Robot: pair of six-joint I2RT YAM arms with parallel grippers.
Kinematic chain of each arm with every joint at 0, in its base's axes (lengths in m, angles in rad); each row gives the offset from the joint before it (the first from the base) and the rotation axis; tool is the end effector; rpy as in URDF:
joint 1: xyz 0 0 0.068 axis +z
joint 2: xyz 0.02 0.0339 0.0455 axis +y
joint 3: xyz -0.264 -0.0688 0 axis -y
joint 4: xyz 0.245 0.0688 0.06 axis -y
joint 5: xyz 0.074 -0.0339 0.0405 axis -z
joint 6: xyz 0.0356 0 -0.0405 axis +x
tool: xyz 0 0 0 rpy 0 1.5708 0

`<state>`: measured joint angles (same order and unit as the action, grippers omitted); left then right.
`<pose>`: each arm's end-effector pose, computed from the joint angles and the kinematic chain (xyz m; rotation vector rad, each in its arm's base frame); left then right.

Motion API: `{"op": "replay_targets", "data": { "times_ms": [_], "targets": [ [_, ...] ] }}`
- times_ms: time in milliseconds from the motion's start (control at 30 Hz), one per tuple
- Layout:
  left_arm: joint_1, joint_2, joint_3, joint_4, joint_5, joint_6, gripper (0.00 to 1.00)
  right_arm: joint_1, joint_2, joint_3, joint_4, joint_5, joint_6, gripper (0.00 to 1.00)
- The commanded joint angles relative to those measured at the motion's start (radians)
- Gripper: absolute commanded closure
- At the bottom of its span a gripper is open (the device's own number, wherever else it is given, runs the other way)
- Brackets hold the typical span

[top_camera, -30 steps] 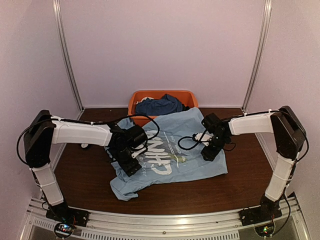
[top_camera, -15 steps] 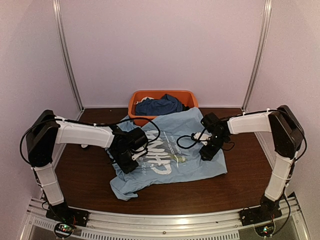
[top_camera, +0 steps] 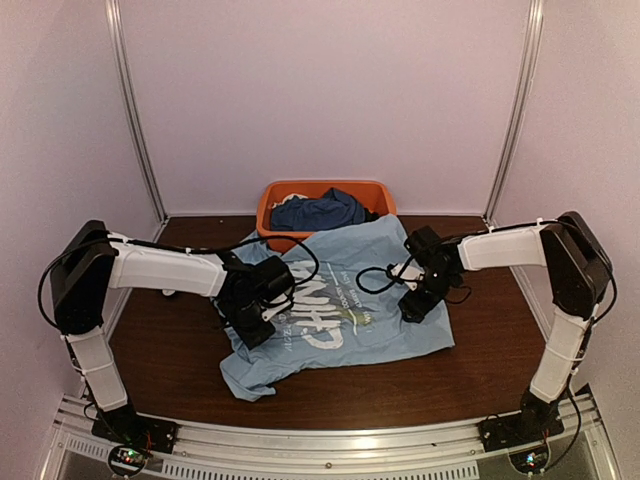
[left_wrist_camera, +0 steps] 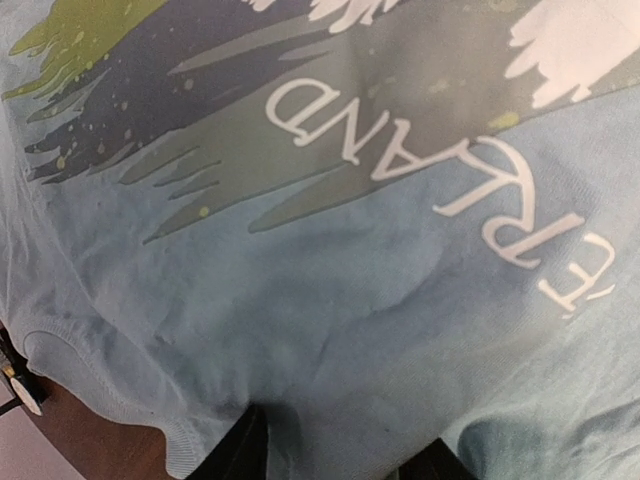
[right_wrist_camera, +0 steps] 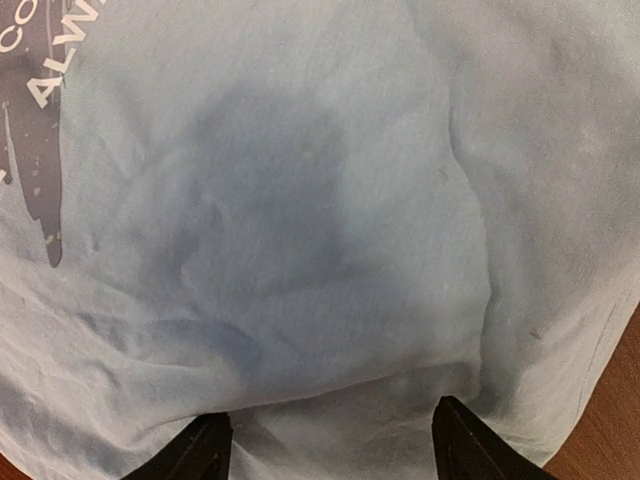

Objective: Pin the brooch onto the clothing
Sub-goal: Smooth out the flattened clothing at the center of the board.

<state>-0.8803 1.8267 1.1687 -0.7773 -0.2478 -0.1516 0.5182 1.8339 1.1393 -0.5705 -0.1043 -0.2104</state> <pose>0.2182 -0.2504 0.1590 1.0085 2.7130 0.2166 0.3007 0.1757 0.1534 -1.0361 2.6527 0.2141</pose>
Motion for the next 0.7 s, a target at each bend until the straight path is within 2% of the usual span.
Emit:
{"op": "replay_targets", "data": {
  "times_ms": [0,33,67,267,367,667],
  "targets": [
    [0.006,-0.031,-0.013,0.025,-0.011,-0.005,0.55,-0.004,-0.021,-0.02,0.018,0.008,0.036,0.27],
    [0.006,-0.032,-0.014,0.025,-0.011,-0.005,0.54,-0.005,-0.024,-0.023,0.022,0.005,0.039,0.17],
    [0.006,-0.032,-0.014,0.026,-0.013,-0.005,0.54,-0.005,-0.025,-0.024,0.025,0.004,0.043,0.15],
    [0.006,-0.032,-0.015,0.027,-0.014,-0.007,0.54,-0.015,-0.033,-0.017,0.034,-0.014,0.059,0.15],
    [0.007,-0.033,-0.014,0.027,-0.015,-0.008,0.54,-0.019,-0.031,-0.015,0.039,-0.022,0.068,0.17],
    [0.007,-0.036,-0.017,0.027,-0.015,-0.008,0.55,-0.048,0.011,-0.02,0.043,-0.077,0.106,0.37]
  ]
}}
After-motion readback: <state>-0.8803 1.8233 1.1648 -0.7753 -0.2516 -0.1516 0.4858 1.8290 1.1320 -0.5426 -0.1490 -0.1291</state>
